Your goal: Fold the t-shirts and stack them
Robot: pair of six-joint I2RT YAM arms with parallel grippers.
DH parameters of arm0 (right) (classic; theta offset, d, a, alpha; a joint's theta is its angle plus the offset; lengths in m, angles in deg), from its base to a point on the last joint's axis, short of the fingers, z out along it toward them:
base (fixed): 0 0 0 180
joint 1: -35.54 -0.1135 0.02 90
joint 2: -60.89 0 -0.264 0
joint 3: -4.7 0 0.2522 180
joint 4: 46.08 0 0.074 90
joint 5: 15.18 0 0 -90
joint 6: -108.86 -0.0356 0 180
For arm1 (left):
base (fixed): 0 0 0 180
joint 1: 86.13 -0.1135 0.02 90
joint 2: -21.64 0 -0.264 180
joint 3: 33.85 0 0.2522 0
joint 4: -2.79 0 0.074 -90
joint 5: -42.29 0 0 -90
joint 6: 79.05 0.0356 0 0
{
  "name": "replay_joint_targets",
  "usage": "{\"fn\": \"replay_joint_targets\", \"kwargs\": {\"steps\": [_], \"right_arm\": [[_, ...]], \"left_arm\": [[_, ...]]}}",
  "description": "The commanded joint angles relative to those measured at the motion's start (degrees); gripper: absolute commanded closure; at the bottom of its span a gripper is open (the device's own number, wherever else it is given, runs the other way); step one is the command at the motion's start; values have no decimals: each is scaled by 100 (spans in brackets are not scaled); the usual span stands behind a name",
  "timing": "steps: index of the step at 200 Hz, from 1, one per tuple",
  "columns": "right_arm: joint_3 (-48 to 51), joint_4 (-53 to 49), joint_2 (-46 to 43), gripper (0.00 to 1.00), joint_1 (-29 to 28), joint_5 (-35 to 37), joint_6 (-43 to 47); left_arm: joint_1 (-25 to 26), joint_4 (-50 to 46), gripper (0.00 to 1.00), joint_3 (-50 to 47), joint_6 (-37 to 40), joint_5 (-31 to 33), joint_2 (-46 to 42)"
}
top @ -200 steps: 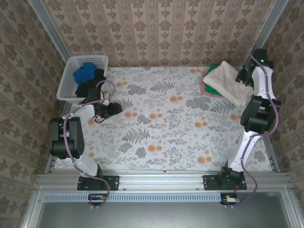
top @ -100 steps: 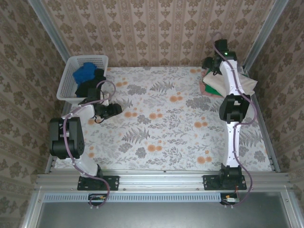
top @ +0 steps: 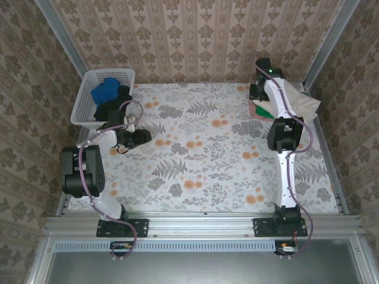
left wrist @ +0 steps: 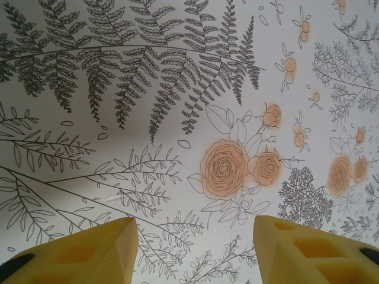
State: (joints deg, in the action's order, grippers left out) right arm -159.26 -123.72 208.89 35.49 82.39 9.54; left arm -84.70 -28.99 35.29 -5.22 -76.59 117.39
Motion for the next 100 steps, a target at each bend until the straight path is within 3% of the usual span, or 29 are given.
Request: {"fn": "replay_joint_targets", "kwargs": {"steps": [1, 12, 38, 73, 100], "right_arm": [[-119, -431, 174, 52, -12, 372, 441], [-100, -421, 182, 43, -8, 621, 488], [-87, -188, 218, 42, -30, 679, 797], [-102, -49, 168, 62, -43, 670, 922], [-90, -20, -3, 88, -113, 526, 1240]], "left_arm": [[-44, -148, 45, 94, 209, -148, 73], [-51, -165, 45, 98, 219, -144, 50], [-46, -183, 44, 113, 221, -166, 37], [-46, -202, 45, 94, 219, -169, 4], [-54, -236, 45, 119, 245, -183, -18]]}}
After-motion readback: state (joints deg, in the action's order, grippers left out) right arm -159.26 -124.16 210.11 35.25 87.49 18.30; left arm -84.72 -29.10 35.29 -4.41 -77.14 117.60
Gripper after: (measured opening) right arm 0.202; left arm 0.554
